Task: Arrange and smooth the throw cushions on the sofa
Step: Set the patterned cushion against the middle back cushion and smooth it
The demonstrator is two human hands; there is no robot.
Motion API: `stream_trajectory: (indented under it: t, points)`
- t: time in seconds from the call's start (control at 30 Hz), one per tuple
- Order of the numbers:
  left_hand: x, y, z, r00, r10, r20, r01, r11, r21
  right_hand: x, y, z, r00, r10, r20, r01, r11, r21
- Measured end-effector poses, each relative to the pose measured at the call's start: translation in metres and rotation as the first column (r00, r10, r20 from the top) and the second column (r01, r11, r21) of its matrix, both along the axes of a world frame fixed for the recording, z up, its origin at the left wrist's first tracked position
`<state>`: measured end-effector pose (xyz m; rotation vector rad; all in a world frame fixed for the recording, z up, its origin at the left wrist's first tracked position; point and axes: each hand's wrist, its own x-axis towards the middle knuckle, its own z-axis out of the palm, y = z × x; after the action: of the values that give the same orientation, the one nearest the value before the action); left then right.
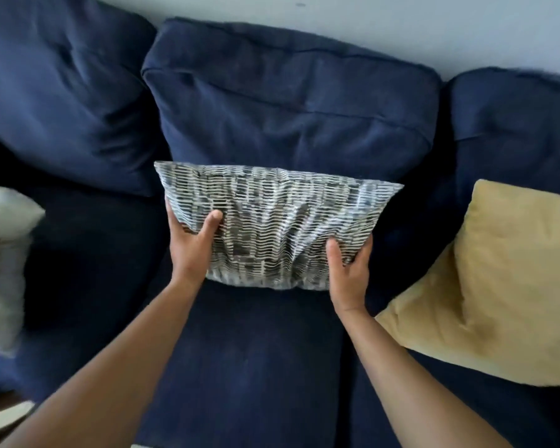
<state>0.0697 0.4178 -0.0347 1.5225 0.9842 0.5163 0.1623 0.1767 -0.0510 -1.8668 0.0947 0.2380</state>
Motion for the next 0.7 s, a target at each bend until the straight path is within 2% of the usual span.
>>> stream_trajectory:
  t: [0.1,0.23,0.37,0.43,0.53,0.63,0.7]
  points:
    - [0.026,0.018,-0.004,0.989,-0.114,-0.090,0.113,0.993,-0.016,0.013,0.012,-0.008,0.999,0.042,-0.030,-0.043,0.998,-0.038]
    - [0.051,0.040,-0.013,0.975,-0.195,-0.102,0.190,0.980,-0.056,0.030,0.024,-0.016,0.999,0.040,0.004,-0.040,0.996,-0.084]
    - [0.078,0.060,-0.008,0.994,-0.110,0.027,0.112,0.990,-0.081,0.059,0.032,-0.017,0.993,-0.106,0.057,0.106,0.994,0.009]
    - [0.087,0.067,-0.001,0.998,-0.029,0.062,0.039,0.986,-0.164,0.076,0.035,-0.012,0.981,-0.182,0.066,0.183,0.983,-0.006]
    - [0.096,0.077,0.005,0.993,0.043,0.110,-0.023,0.985,-0.170,0.089,0.045,0.001,0.955,-0.274,0.110,0.277,0.961,-0.017]
    - [0.101,0.080,0.006,0.981,0.104,0.161,-0.082,0.987,-0.141,0.090,0.050,0.006,0.931,-0.326,0.162,0.330,0.944,0.003]
    - [0.100,0.080,0.000,0.985,0.096,0.144,-0.075,0.986,-0.146,0.085,0.053,0.003,0.934,-0.329,0.138,0.331,0.944,0.011]
